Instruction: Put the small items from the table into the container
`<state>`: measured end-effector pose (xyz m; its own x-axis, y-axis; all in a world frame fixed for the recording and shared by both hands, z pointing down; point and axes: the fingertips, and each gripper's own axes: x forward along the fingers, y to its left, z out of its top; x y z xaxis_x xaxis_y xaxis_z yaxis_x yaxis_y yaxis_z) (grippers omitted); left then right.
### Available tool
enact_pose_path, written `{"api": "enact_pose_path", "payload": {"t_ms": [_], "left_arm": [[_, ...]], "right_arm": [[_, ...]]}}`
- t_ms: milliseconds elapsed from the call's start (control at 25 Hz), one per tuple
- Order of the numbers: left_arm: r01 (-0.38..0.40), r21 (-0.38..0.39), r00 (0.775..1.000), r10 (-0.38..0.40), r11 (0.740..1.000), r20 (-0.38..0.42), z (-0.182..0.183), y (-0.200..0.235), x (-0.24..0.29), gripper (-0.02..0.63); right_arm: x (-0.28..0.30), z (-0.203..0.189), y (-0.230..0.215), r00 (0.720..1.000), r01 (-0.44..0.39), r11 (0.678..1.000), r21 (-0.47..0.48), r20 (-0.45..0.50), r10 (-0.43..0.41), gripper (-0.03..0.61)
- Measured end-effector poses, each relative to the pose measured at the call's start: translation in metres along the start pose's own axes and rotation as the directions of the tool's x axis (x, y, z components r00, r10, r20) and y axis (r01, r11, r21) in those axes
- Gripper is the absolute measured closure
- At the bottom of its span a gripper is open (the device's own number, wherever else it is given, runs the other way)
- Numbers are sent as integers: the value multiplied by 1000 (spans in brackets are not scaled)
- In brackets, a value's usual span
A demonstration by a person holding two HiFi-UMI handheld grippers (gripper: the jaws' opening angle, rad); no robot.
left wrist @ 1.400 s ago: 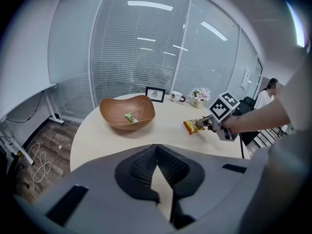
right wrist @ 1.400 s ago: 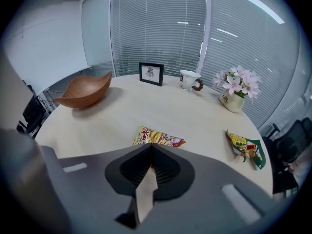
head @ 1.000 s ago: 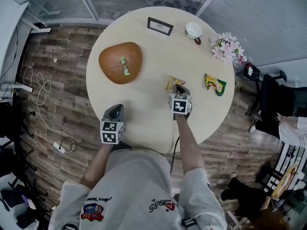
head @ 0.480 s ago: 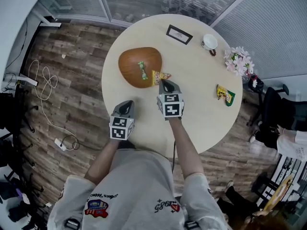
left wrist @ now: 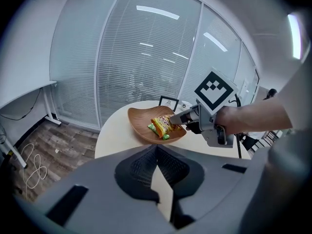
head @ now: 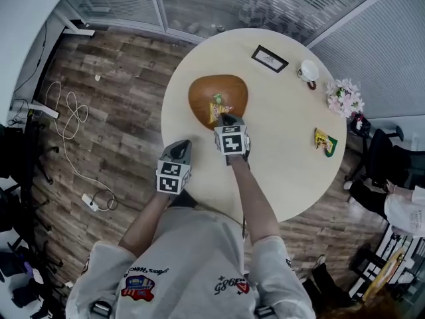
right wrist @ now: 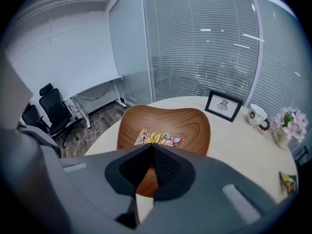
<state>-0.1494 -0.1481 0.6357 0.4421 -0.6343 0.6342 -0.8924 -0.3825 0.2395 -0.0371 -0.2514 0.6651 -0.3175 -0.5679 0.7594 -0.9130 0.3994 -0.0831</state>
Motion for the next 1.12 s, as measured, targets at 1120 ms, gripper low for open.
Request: {"api": "enact_pose_path", "payload": {"t_ms": [1120], "left_arm": [[105,82,994,-105,991,-7,1,-171,50,606]], "right_arm": [[-196,-140,-117,951,92,951,296,258,-172,577]]}}
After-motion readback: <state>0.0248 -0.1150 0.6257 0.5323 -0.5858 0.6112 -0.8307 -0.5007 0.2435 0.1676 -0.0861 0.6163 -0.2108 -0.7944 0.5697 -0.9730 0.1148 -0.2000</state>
